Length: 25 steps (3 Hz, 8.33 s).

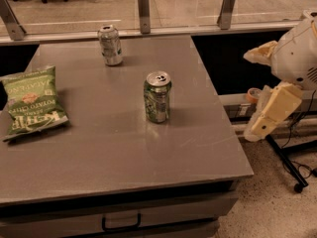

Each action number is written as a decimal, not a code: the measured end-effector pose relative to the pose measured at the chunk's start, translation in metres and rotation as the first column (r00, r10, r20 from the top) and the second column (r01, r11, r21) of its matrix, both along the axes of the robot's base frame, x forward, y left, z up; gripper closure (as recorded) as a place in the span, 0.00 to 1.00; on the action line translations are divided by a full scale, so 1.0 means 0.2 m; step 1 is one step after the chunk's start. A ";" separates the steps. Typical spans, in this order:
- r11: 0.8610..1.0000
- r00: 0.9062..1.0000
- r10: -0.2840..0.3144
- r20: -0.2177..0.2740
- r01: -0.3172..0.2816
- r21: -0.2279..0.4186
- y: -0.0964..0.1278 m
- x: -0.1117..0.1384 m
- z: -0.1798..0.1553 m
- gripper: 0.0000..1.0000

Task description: Knock green can over

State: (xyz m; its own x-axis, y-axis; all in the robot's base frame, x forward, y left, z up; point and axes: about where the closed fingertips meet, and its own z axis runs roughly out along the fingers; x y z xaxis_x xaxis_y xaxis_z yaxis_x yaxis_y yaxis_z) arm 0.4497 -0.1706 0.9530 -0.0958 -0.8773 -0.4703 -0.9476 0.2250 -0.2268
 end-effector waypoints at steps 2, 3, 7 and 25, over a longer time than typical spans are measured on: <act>0.918 0.999 0.023 0.046 -0.039 0.394 0.27 0.16 -0.23 0.00; 0.904 0.999 0.017 0.048 -0.036 0.427 0.30 0.17 -0.20 0.00; 0.805 0.998 -0.006 0.061 -0.031 0.592 0.55 0.35 -0.39 0.00; 0.875 0.945 0.314 -0.096 -0.327 -0.356 0.73 0.51 -0.29 0.00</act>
Offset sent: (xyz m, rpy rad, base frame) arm 0.0591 0.0685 -0.0660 0.6785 -0.0502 -0.0164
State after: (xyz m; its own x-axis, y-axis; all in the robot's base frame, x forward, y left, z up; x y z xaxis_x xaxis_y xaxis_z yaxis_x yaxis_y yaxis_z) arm 0.5511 -0.0248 0.8943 0.2097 -0.9709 -0.1156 -0.9623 -0.1840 -0.2004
